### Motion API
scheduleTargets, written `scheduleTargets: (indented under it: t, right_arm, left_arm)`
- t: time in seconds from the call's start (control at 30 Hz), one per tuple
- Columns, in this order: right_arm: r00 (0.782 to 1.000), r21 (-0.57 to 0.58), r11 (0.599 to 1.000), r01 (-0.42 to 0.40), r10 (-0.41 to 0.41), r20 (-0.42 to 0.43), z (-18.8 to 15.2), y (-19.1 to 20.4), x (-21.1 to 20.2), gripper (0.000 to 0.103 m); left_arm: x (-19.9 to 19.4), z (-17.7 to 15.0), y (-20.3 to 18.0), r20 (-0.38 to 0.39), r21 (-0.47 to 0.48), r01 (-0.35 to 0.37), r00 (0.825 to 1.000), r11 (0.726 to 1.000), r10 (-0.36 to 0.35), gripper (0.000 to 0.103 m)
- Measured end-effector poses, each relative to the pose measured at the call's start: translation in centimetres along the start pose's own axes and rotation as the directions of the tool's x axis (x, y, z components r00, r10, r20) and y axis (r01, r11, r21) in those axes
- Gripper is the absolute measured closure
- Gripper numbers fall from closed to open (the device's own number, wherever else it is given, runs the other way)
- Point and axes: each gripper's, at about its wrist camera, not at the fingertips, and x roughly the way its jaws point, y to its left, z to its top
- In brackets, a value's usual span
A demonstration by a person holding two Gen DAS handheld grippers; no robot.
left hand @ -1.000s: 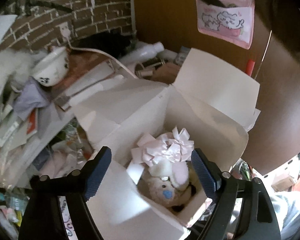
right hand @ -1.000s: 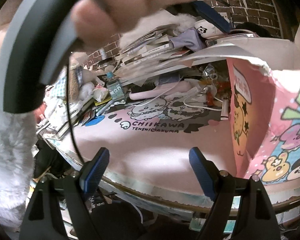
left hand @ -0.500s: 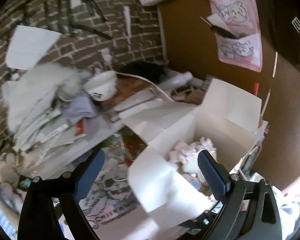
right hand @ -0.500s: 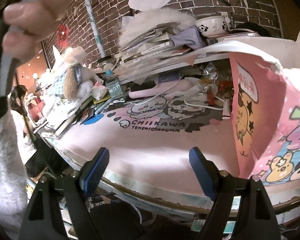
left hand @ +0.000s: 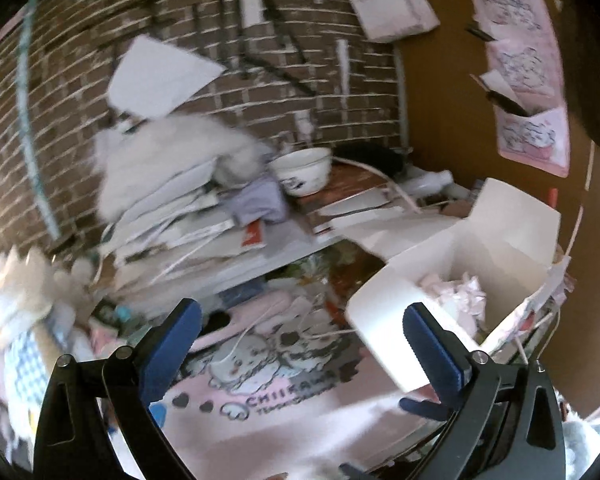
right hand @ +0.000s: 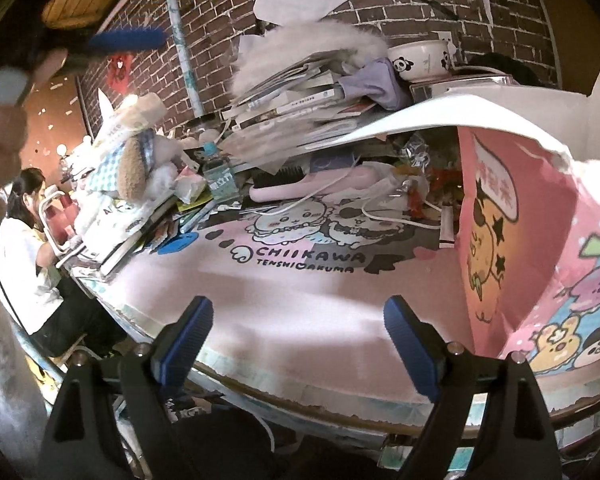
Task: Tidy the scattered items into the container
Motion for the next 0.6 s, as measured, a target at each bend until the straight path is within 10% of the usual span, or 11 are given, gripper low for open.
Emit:
scheduleTargets:
  t: [0.6]
  right_arm:
    - [0.981,0.012,0.983,0.186,-0.186,0.058,0.9,1.2,-0.2,0.001]
  left_arm:
    - [1.9,-9.1,6.9,-0.148,-0.161,-0.219,0.969,0.962,0.195,0.002]
